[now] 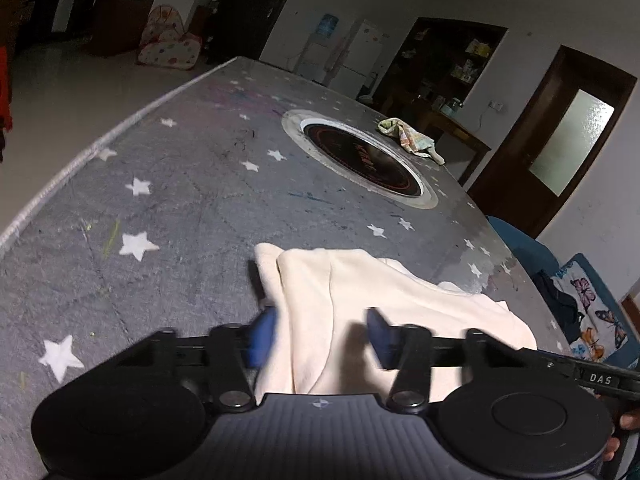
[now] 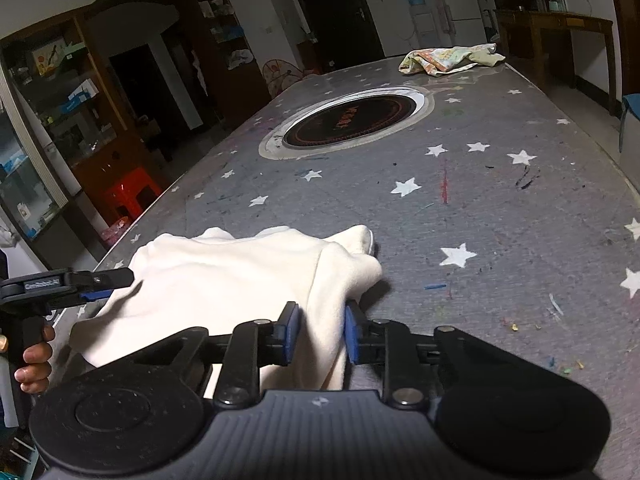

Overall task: Fold clothes
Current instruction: 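Grasp the folded edge with the left gripper and lift it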

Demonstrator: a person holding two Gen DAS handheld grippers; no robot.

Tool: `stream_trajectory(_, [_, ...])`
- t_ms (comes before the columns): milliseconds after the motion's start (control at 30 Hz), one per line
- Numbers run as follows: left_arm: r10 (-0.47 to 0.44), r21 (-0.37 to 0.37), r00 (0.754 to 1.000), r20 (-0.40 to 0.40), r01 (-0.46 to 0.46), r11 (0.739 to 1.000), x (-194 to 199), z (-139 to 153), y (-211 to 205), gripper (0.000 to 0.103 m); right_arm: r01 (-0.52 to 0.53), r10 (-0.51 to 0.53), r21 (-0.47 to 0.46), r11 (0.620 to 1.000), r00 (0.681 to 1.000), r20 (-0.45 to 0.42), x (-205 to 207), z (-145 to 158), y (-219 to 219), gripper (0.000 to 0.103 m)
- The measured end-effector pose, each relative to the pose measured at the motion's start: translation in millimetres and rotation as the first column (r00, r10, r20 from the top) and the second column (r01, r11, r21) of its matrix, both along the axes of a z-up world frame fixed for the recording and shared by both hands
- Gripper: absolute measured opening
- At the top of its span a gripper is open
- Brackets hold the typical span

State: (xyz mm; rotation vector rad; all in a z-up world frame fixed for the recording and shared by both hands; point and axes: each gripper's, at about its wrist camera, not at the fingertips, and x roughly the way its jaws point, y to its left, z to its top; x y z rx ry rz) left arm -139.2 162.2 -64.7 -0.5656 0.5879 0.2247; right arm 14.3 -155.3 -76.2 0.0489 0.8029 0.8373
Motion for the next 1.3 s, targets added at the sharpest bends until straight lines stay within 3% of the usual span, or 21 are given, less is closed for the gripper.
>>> stream_trajectory(100, [-0.001,-0.01,1.0,0.018,0.001,1.0,-1,3,-2,0.029,-0.004,0.004,0.014,1.0,1.0,0.004,-1,2,0,0.014])
stream_trajectory(233, [-0.003,0.001,1.0,0.024,0.003,1.0,-1,4,-3,0.03,-0.013,0.013,0.02,1.0,1.0,0.011,-2,3,0,0.014])
stream_trajectory(333, [0.023,-0.017,1.0,-0.002,-0.023,1.0,0,0,1,0.039,-0.002,0.002,0.024,1.0,1.0,-0.003,0,1,-2,0.015])
stream_trajectory(533, [0.022,-0.037,1.0,0.004,-0.021,0.999,-1,-1,3,0.047,0.014,-0.014,0.023,1.0,1.0,-0.006,1,-3,-6,0.027])
stream_trajectory(700, [-0.002,-0.05,1.0,0.016,0.003,0.999,1,-1,1,0.064,0.015,-0.015,0.015,1.0,1.0,0.008,1,-4,-5,0.033])
stream_trajectory(867, [-0.017,-0.016,1.0,0.012,0.017,1.0,3,0,-6,0.068,0.005,-0.005,0.017,1.0,1.0,0.019,-1,-6,-2,0.032])
stream_trajectory(933, [-0.02,-0.011,1.0,0.015,0.02,1.0,2,-1,-6,0.066,-0.01,0.01,0.02,1.0,1.0,0.011,-2,-5,-1,0.022])
stream_trajectory(1033, [-0.013,-0.015,1.0,0.017,0.013,1.0,0,-1,-4,0.062,-0.01,0.01,0.023,1.0,1.0,0.01,-3,-5,-1,0.021])
stream_trajectory(1167, [0.002,-0.029,1.0,0.017,-0.001,1.0,-3,-4,1,0.039,0.003,-0.003,0.031,1.0,1.0,0.002,-2,-6,-3,0.021])
stream_trajectory(1300, [0.019,-0.071,1.0,0.015,-0.017,0.997,-5,-7,7,0.024,0.015,-0.015,0.034,0.999,1.0,0.001,-3,-7,-2,0.021])
